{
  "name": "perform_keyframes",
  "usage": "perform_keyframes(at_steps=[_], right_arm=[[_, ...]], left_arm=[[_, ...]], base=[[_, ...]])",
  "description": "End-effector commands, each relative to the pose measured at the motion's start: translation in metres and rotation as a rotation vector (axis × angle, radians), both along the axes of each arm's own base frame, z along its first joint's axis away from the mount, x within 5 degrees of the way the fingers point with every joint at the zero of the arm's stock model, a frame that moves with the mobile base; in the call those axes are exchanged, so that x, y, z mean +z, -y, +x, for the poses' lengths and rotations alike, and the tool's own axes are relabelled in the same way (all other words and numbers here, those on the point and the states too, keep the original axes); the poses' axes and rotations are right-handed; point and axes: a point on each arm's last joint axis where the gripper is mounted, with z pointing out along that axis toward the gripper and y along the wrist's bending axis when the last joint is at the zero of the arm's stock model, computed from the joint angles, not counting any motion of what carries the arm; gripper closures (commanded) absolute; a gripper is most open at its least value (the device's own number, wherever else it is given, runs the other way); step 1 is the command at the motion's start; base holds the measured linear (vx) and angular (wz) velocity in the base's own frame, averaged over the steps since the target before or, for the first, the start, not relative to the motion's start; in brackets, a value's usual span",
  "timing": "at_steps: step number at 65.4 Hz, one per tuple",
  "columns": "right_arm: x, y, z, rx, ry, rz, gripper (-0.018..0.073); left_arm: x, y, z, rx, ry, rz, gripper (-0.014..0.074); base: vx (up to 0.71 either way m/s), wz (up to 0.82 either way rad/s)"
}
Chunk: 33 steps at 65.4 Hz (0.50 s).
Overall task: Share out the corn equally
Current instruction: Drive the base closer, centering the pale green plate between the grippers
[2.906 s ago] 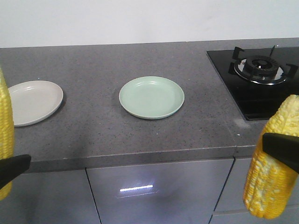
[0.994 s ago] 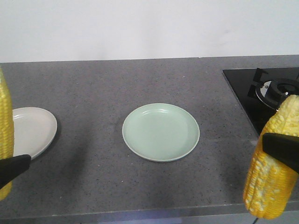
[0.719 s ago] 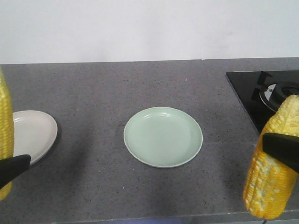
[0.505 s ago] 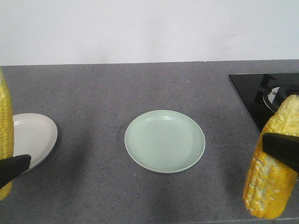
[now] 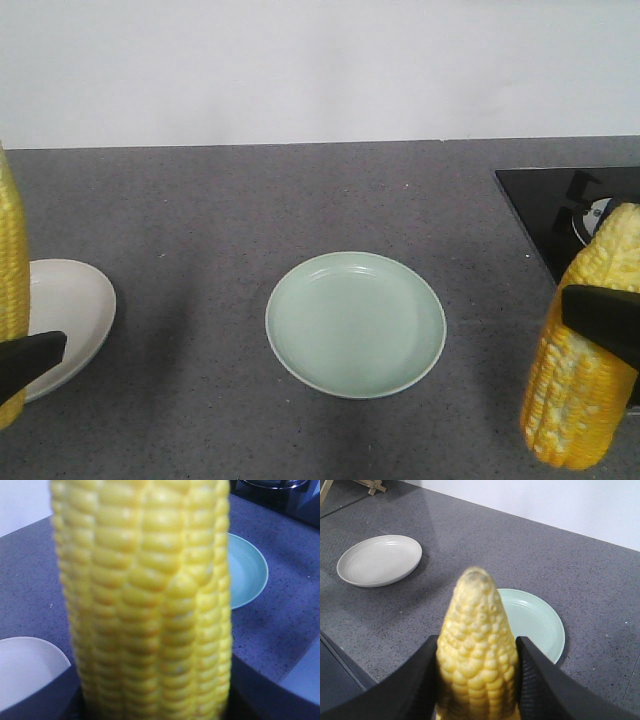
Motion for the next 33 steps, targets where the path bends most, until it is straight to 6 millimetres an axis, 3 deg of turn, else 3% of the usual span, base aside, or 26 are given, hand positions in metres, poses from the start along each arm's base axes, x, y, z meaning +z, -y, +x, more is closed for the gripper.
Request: perform_keyframes(at_steps=[1, 33], right_arm=[[0.0118, 0.0008, 0.0017, -0.026, 0.068, 0.042, 0.0305], [0.0118, 0.0008, 0.0017, -0.026, 0.068, 0.042, 0.0305]], left_arm=[[0.013, 0.0006, 0.0018, 0.016, 0.074, -0.057, 0.0353], [0.013, 0.0006, 0.0018, 0.016, 0.074, -0.057, 0.0353]], base=[[0.06, 0.01], [0.06, 0.01]])
